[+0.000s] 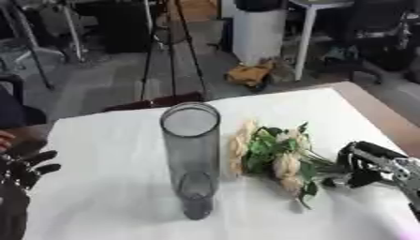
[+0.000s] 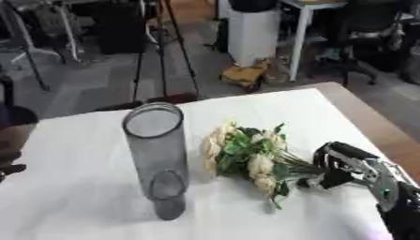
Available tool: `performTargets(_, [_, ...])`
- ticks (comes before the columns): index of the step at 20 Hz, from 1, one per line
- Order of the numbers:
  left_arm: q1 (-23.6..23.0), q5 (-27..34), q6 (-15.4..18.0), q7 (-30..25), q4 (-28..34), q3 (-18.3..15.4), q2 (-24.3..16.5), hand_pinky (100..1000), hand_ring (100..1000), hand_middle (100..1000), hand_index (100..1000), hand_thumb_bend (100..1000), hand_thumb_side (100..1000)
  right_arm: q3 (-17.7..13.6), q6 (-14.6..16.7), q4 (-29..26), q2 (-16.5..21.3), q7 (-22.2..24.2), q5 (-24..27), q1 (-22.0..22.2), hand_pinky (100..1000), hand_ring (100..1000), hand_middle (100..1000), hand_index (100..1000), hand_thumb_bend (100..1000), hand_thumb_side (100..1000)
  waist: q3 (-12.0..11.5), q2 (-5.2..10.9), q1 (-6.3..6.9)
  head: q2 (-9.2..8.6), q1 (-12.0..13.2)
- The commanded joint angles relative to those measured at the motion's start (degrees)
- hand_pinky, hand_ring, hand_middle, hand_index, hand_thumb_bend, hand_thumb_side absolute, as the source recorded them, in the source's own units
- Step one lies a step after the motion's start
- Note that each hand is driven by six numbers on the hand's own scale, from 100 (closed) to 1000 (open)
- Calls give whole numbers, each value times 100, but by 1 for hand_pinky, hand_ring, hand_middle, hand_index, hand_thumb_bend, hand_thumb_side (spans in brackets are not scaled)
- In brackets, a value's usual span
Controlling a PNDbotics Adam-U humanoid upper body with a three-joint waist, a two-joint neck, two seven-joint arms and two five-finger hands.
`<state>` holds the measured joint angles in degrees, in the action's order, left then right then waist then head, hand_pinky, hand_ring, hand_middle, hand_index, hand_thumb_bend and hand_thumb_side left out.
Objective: Arrange flowers into the vase.
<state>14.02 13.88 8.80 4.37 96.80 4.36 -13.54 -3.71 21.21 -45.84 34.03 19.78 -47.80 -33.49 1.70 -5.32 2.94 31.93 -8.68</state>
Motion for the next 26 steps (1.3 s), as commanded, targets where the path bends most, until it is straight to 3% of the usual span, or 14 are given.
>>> performTargets(1, [57,23,-6,5,85,-22,-78,688,732,744,800,1000,808,65,-133,209,-40,20,-344,144,100,197,354,509,717,487,-2,69,104,-23,17])
performTargets(4, [64,30,-6,15,85,-20,-76,688,732,744,800,1000,809,59,-294,247,-78,-86,-247,152,100,104,305,485,709,481,-6,65,103,-20,24])
performTargets(13, [67,42,-5,34,82,-22,-72,688,731,743,800,1000,817,85,-427,298,-150,-352,215,182,100,100,189,436,710,481,-10,57,98,-18,46])
performTargets(15, [65,47,-3,43,82,-23,-71,688,731,743,800,1000,827,91,-436,304,-163,-380,294,184,100,100,100,425,726,482,-10,56,97,-21,50])
performTargets(26, [63,69,2,70,83,-23,-63,689,730,742,800,1000,838,109,-376,263,-179,-700,394,196,100,100,100,307,731,636,-8,58,98,-23,77])
